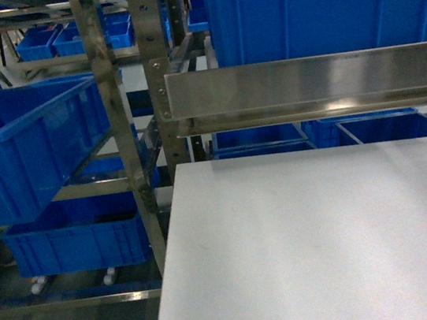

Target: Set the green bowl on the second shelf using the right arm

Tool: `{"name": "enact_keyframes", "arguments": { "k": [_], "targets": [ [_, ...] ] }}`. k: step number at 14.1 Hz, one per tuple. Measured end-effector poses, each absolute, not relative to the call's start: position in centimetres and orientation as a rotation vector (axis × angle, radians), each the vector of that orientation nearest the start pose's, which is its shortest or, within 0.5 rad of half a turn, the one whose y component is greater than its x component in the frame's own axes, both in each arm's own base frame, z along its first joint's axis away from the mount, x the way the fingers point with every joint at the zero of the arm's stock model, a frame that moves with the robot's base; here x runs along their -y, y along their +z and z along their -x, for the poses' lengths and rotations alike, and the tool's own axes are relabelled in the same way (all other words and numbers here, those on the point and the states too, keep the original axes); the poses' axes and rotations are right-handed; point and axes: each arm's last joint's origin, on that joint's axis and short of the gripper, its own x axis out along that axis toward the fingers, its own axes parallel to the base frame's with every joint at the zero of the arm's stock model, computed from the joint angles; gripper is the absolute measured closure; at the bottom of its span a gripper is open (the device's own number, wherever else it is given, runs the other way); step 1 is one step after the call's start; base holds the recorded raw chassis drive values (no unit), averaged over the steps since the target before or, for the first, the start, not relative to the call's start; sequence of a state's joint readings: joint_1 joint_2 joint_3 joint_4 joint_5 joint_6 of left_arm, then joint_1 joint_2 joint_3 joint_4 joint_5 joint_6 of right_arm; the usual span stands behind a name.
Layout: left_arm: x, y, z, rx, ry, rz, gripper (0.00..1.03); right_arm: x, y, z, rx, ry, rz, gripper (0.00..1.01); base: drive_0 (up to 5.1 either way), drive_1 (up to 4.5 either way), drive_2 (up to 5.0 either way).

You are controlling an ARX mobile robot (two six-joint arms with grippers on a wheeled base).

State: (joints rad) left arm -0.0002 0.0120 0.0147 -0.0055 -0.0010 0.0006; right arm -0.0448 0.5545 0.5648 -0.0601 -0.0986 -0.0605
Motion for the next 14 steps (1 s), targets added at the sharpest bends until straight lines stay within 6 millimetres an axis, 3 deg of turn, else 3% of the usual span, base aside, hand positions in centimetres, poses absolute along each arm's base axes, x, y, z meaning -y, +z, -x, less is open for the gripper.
{"name": "enact_keyframes", "arguments": {
  "k": [14],
  "targets": [
    [-0.01,16.7,-9.76,-0.004,0.002,-0.001,0.05,0.33,29.98,-13.64,-0.048,0.055,0.057,0.99,-5.0,2.45,2.5]
  ]
}}
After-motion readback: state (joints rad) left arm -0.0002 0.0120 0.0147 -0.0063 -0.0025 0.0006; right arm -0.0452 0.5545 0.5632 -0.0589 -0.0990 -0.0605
